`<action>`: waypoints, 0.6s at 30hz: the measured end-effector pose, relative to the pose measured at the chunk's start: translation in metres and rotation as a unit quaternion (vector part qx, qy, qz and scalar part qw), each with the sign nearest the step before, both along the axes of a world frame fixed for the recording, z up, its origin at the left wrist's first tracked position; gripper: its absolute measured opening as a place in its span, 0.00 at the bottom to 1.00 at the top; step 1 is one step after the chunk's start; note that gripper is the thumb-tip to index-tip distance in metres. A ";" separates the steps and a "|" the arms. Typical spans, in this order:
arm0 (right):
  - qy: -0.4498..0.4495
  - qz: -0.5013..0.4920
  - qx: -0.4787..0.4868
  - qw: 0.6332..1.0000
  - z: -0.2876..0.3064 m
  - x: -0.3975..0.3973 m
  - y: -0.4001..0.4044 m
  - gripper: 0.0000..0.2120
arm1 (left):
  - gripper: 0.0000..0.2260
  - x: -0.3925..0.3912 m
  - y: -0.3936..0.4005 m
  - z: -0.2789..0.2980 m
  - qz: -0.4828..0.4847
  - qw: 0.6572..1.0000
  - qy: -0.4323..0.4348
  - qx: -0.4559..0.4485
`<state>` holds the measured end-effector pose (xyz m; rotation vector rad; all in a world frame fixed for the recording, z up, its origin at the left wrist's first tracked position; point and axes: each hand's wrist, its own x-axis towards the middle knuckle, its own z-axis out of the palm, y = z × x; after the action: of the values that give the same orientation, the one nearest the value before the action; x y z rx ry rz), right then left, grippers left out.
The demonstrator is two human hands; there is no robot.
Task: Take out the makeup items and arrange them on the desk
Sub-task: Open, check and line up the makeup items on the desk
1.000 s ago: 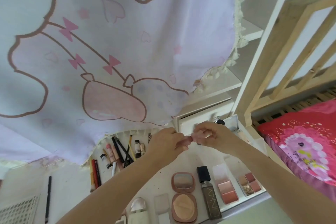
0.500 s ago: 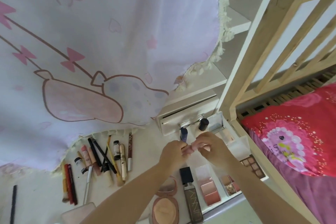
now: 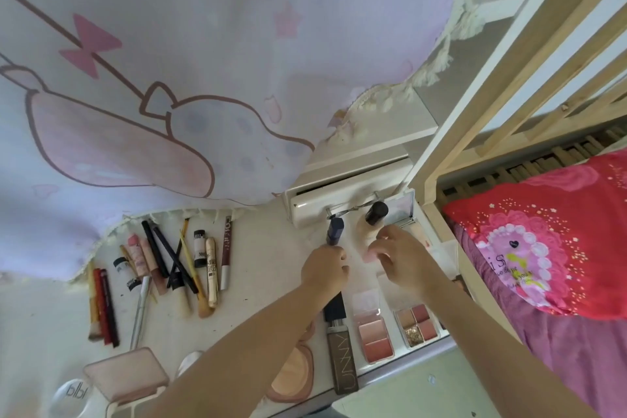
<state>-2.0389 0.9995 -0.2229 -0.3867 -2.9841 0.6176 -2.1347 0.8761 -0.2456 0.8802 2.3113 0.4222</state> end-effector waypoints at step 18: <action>-0.037 -0.027 0.142 0.989 0.016 0.002 -0.012 0.20 | 0.13 -0.025 -0.043 0.021 -0.117 0.974 0.162 -0.108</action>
<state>-2.0373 0.9877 -0.2067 -0.4739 -3.0569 0.1707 -2.1594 0.8329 -0.2244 1.1627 2.4421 -0.0818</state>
